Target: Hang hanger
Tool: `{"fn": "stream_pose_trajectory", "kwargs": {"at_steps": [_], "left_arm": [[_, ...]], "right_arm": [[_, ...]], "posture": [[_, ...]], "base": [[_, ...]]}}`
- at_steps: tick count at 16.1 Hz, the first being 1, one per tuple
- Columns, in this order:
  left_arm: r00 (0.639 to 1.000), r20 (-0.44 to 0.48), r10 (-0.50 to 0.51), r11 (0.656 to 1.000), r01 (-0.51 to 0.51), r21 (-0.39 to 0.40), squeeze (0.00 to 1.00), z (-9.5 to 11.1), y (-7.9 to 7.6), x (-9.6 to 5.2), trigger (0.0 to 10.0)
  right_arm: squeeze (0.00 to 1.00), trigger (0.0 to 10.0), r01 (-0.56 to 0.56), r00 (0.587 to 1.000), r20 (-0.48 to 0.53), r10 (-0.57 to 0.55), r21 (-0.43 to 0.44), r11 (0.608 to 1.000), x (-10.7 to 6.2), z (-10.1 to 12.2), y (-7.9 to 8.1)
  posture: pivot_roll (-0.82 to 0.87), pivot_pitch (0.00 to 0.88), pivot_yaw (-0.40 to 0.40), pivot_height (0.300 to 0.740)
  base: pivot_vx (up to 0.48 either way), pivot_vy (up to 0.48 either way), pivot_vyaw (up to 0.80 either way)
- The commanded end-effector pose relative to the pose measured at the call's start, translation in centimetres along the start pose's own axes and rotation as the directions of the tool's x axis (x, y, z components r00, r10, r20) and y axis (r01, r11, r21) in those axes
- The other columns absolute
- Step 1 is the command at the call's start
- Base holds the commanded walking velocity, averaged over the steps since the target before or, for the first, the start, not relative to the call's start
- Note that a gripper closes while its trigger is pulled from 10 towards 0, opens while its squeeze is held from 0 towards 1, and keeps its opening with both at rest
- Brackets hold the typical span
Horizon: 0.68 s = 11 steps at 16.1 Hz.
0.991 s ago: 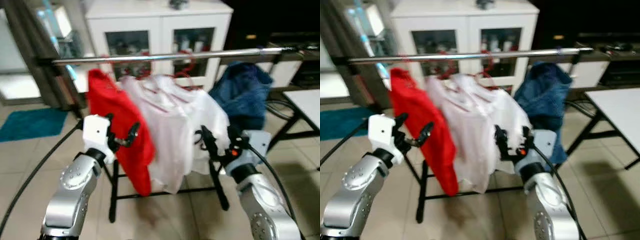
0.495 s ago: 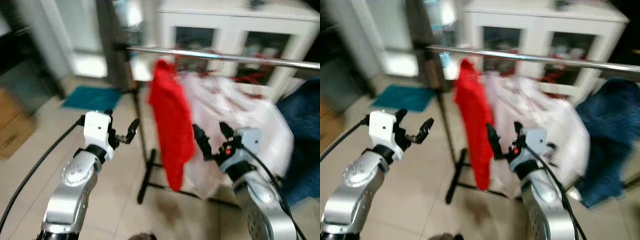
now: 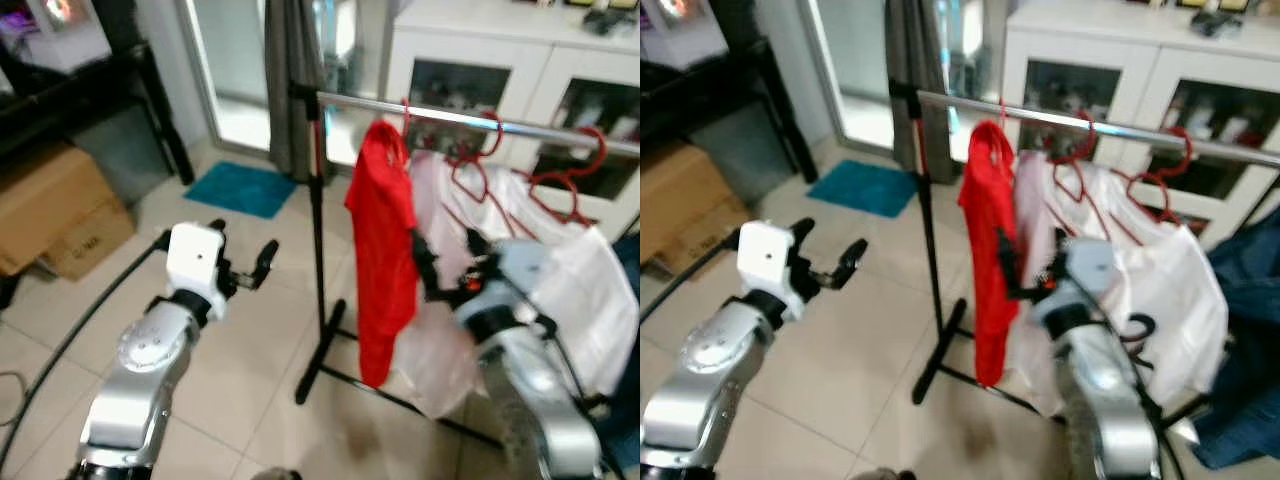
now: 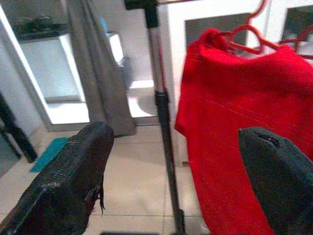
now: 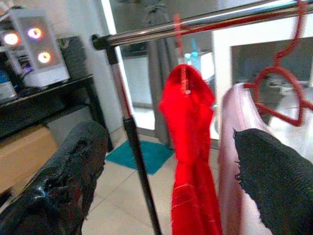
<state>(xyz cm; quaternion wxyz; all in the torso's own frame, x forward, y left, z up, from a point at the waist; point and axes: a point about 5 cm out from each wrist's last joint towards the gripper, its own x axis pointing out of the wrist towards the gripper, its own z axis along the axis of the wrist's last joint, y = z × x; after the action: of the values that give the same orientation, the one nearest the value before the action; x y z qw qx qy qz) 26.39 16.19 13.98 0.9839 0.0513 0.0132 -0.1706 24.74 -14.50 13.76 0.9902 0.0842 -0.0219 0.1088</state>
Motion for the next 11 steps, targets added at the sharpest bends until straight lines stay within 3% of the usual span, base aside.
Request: {"fn": "stream_pose_trajectory", "kwargs": {"at_steps": [1, 5, 8, 9, 11], "left_arm": [[0.999, 0.008, -0.033, 0.999, 0.033, -0.003, 0.96, 0.33, -0.56, 0.10, 10.0], [0.998, 0.014, -0.066, 0.998, 0.066, -0.003, 0.96, 0.49, -0.86, 0.15, 10.0], [0.997, 0.016, -0.074, 0.997, 0.074, -0.007, 0.96, 0.66, -0.77, 0.11, 10.0], [0.997, 0.015, -0.075, 0.997, 0.075, -0.007, 0.97, 0.69, -0.75, 0.11, 10.0], [0.997, 0.018, -0.081, 0.997, 0.081, -0.012, 0.97, 0.76, -0.74, 0.11, 10.0]], "right_arm": [[1.00, 10.0, 0.005, 1.000, 0.028, -0.004, -0.016, 1.000, 0.23, 0.67, 0.05], [1.00, 10.0, -0.002, 0.999, 0.042, 0.004, -0.032, 0.999, 0.76, 1.34, 0.43], [1.00, 10.0, 0.023, 0.999, 0.040, -0.022, -0.039, 0.999, 1.07, 1.46, 0.15], [1.00, 10.0, 0.036, 0.999, 0.041, -0.035, -0.026, 0.999, 1.05, 1.40, 0.04], [0.70, 10.0, 0.037, 0.999, 0.039, -0.036, -0.018, 0.999, 1.08, 1.29, 0.00]], "posture": [[-0.06, 0.000, 0.048, 0.740], [-0.06, 0.000, 0.043, 0.740], [-0.05, 0.000, 0.038, 0.740], [-0.05, 0.000, 0.038, 0.740], [-0.05, 0.000, 0.037, 0.740]], "base": [[0.000, 0.000, 0.00], [0.000, 0.000, 0.00], [0.284, 0.000, 0.80], [0.307, 0.000, 0.00], [0.317, 0.000, 0.00]]}}
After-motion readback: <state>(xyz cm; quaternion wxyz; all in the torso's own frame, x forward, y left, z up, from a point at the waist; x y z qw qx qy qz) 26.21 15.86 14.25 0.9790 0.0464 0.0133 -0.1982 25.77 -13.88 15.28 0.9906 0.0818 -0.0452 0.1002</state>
